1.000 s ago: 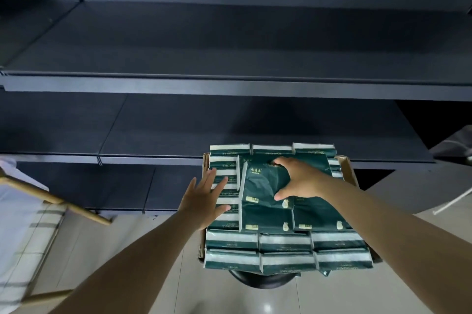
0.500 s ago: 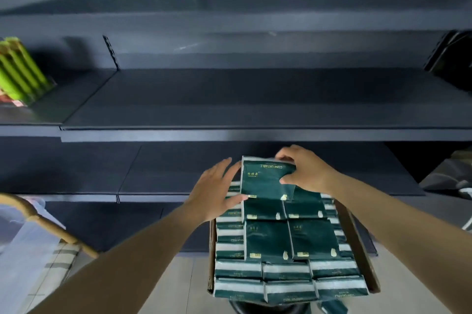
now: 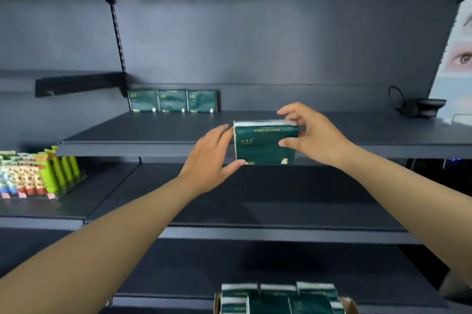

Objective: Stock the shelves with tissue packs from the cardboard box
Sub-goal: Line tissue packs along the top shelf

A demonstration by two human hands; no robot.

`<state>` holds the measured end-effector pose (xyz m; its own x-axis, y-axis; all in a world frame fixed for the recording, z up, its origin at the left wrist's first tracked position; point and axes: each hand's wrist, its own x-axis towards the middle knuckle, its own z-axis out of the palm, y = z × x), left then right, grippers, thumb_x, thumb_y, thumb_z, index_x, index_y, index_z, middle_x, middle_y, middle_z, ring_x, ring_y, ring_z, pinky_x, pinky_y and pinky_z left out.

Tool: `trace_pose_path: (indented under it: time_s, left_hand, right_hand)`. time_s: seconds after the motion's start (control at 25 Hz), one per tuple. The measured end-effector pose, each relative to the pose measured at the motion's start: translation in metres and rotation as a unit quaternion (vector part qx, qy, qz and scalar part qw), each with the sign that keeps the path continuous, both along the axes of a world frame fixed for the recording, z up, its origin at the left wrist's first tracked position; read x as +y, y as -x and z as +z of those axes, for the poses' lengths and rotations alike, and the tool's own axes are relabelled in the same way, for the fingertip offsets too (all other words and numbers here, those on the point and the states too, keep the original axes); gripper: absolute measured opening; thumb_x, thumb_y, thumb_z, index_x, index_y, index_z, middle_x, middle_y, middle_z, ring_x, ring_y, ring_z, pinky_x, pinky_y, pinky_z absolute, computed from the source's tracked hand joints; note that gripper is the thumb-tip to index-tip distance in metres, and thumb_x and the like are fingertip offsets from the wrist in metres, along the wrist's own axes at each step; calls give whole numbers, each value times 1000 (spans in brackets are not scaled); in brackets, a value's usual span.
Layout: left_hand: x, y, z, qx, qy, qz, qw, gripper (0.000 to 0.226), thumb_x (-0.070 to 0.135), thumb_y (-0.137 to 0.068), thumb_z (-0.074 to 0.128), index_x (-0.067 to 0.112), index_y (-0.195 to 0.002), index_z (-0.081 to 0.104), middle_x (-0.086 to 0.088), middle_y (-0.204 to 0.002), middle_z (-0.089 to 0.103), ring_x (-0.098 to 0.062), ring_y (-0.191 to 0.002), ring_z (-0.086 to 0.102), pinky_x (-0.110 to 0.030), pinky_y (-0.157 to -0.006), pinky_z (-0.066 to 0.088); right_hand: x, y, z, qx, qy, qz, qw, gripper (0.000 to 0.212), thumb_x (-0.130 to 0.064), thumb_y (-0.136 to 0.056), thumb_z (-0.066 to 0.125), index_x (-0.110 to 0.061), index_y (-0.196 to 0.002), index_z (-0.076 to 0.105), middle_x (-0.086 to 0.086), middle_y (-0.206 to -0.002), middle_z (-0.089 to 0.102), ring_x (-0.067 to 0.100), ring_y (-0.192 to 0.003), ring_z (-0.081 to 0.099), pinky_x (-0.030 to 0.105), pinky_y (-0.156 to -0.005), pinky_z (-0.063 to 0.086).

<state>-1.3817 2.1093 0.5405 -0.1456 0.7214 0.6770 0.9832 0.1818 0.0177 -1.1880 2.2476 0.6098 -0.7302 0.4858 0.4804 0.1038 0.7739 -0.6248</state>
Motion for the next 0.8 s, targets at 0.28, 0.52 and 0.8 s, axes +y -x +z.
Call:
trace_pose_path:
  time_s: [0.28, 0.52, 0.8]
  left_hand:
    - [62, 122, 39, 39, 40, 87, 995, 69, 41, -91, 55, 16, -148, 23, -13, -155, 16, -27, -143, 16, -37, -114, 16]
    - [143, 245, 30, 27, 83, 142, 986, 78, 41, -92, 53, 24, -151, 5, -12, -157, 6, -28, -144, 5, -38, -116, 9]
    - [213, 317, 28, 62, 36, 118, 990, 85, 58, -86, 52, 25, -151, 8, -6, -155, 17, -24, -145, 5, -41, -116, -3]
  right_hand:
    - [61, 124, 22, 57, -26, -42, 997, 29, -7, -84, 66, -27, -96, 49, -10, -99, 60, 15, -90, 58, 28, -79, 49]
    - [153, 254, 4, 14, -48, -129, 990, 22, -6, -89, 60, -25, -93, 50, -1, -112, 55, 18, -91, 50, 24, -75, 37]
    - [211, 331, -23, -6, -157, -140, 978, 40, -14, -76, 72, -16, -110, 52, -2, -113, 46, 16, -110, 42, 22, -90, 33]
